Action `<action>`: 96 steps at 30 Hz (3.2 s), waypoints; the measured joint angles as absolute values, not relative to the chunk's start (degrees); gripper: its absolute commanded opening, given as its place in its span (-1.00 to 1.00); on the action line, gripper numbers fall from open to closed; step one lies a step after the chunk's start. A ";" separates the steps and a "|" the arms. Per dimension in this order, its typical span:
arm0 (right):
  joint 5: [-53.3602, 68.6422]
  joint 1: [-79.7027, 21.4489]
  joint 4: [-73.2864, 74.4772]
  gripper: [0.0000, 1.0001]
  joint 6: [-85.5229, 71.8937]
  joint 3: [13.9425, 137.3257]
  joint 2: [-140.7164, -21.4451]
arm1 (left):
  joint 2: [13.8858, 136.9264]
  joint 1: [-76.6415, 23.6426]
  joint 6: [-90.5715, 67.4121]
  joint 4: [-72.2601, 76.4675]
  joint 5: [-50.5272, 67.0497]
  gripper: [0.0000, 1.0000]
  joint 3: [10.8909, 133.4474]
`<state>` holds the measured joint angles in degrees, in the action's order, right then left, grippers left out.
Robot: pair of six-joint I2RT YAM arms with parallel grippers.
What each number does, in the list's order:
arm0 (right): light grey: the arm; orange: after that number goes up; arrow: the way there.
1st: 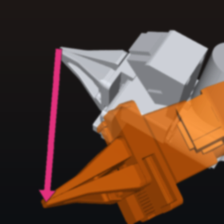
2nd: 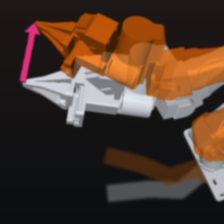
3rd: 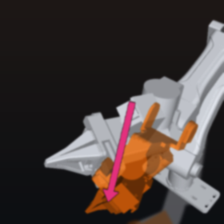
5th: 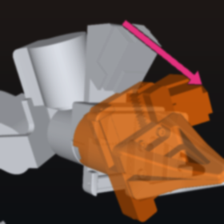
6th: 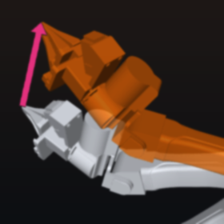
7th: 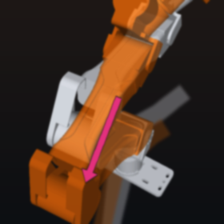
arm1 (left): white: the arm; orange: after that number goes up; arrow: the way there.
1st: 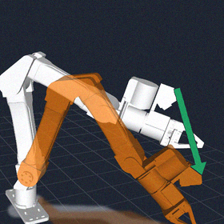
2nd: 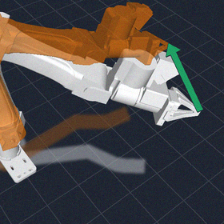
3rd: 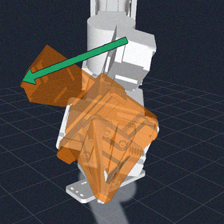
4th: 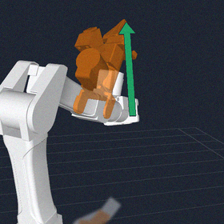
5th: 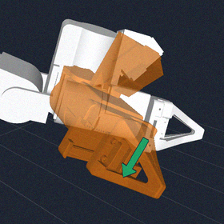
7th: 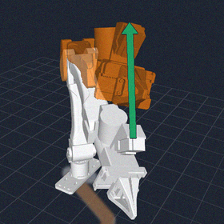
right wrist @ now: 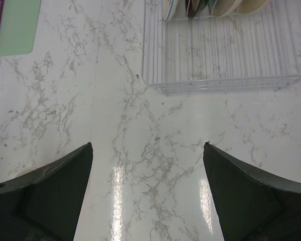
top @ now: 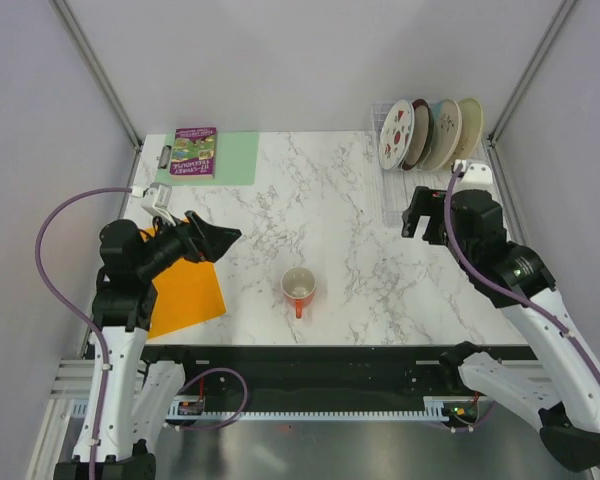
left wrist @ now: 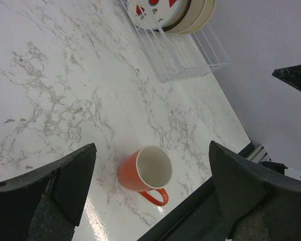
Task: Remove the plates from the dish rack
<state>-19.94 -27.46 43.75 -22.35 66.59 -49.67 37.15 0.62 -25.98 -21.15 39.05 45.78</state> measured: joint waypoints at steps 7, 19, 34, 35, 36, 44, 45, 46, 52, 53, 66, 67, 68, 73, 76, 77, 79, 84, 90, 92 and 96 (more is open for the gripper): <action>-22.76 -27.49 36.42 0.96 -21.65 67.92 -55.88 | 40.60 0.62 -29.28 -18.61 36.60 0.99 46.54; -43.51 -26.06 23.27 0.96 -8.21 92.23 -90.15 | 45.74 0.62 -36.27 -6.85 42.17 1.00 37.45; -30.59 -13.98 21.26 0.95 -9.23 105.65 -108.64 | 46.39 0.62 -36.40 -4.91 41.80 1.00 37.32; -30.09 -13.98 21.30 0.93 -9.15 106.65 -109.34 | 46.92 0.62 -36.38 -4.91 41.47 0.99 37.32; -29.58 -13.85 21.78 0.89 -9.13 108.68 -110.69 | 47.51 0.62 -36.36 -4.91 41.30 1.00 37.34; -25.74 -12.12 21.93 0.72 -9.30 114.67 -118.85 | 50.37 0.62 -36.05 -4.93 40.34 0.99 37.47; -25.71 -11.88 22.04 0.64 -9.32 114.87 -119.70 | 50.37 0.62 -35.94 -4.93 40.03 0.99 37.50; -25.69 -11.66 22.11 0.61 -9.32 115.11 -120.51 | 50.37 0.62 -35.86 -4.93 39.77 1.00 37.54; -24.97 -10.68 22.31 0.34 -9.15 115.81 -123.85 | 50.72 0.62 -35.24 -4.93 38.59 0.99 37.54; -24.80 -10.59 22.31 0.31 -9.15 115.98 -124.31 | 50.81 0.62 -35.11 -4.93 38.48 0.98 37.54; -25.04 -10.11 21.17 -0.99 -7.92 117.05 -127.11 | 51.51 0.62 -34.41 -4.95 37.52 0.31 37.54; -25.08 -10.13 21.04 -1.00 -7.88 117.05 -127.11 | 51.51 0.62 -34.30 -4.95 37.50 0.28 37.52; -25.34 -10.17 20.97 -1.00 -7.73 117.05 -127.11 | 51.51 0.62 -34.20 -4.95 37.39 0.26 37.52; -27.75 -11.49 20.01 -1.00 -5.56 116.90 -127.11 | 51.62 0.62 -34.00 -4.99 36.01 0.43 37.17; -30.87 -13.06 17.17 -1.00 -2.22 115.44 -126.91 | 51.77 0.62 -33.63 -5.04 35.09 0.68 36.71; -32.03 -13.69 16.14 -1.00 -1.06 114.72 -126.67 | 51.77 0.62 -33.56 -5.08 34.63 0.77 36.47; -34.52 -14.72 14.94 -1.00 1.02 113.75 -126.13 | 51.90 0.62 -33.47 -5.15 34.24 0.99 36.18; -38.50 -16.95 14.11 -1.00 5.48 111.66 -122.52 | 54.22 0.62 -33.30 -5.28 33.93 1.00 36.18; -40.45 -17.12 13.91 -1.00 7.55 111.39 -114.74 | 57.91 0.62 -33.43 -4.38 35.62 1.00 36.27; -40.62 -17.12 14.31 -1.00 7.33 111.31 -111.28 | 59.64 0.62 -34.09 -3.81 36.77 1.00 36.67; -38.06 -17.43 17.63 -1.00 4.86 110.91 -103.57 | 63.96 0.62 -38.44 2.52 40.27 1.00 37.06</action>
